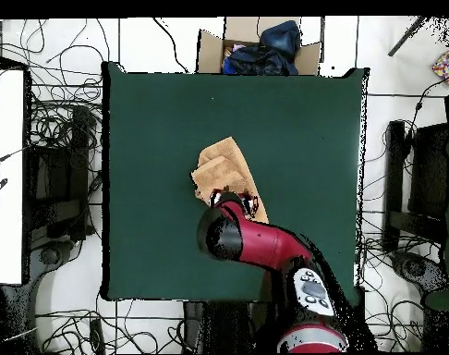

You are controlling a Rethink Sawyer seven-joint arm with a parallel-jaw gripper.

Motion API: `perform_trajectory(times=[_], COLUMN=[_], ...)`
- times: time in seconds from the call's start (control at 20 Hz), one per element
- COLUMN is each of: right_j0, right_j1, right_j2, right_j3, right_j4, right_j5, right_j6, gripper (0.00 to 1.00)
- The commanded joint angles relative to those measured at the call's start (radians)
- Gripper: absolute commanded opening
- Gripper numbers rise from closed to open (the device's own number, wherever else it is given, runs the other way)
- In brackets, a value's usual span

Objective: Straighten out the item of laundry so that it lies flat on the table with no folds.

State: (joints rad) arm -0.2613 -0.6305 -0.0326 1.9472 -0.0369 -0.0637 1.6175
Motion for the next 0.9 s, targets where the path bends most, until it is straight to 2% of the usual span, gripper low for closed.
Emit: perform_trajectory(times=[0.05, 0.3, 0.5, 0.65, 0.9], right_j0=[-0.008, -0.021, 0.011, 0.043, 0.034], right_j1=[0.081, 0.147, 0.172, 0.199, 0.222], right_j2=[0.115, 0.159, 0.133, 0.092, 0.097], right_j3=[-0.076, -0.102, -0.125, -0.143, -0.153], right_j4=[-0.046, -0.03, -0.02, -0.02, -0.019], right_j5=[-0.031, -0.005, -0.035, -0.105, -0.109], right_j6=[0.125, 0.136, 0.147, 0.161, 0.16], gripper=[1.0, 1.0, 1.0, 1.0, 1.0])
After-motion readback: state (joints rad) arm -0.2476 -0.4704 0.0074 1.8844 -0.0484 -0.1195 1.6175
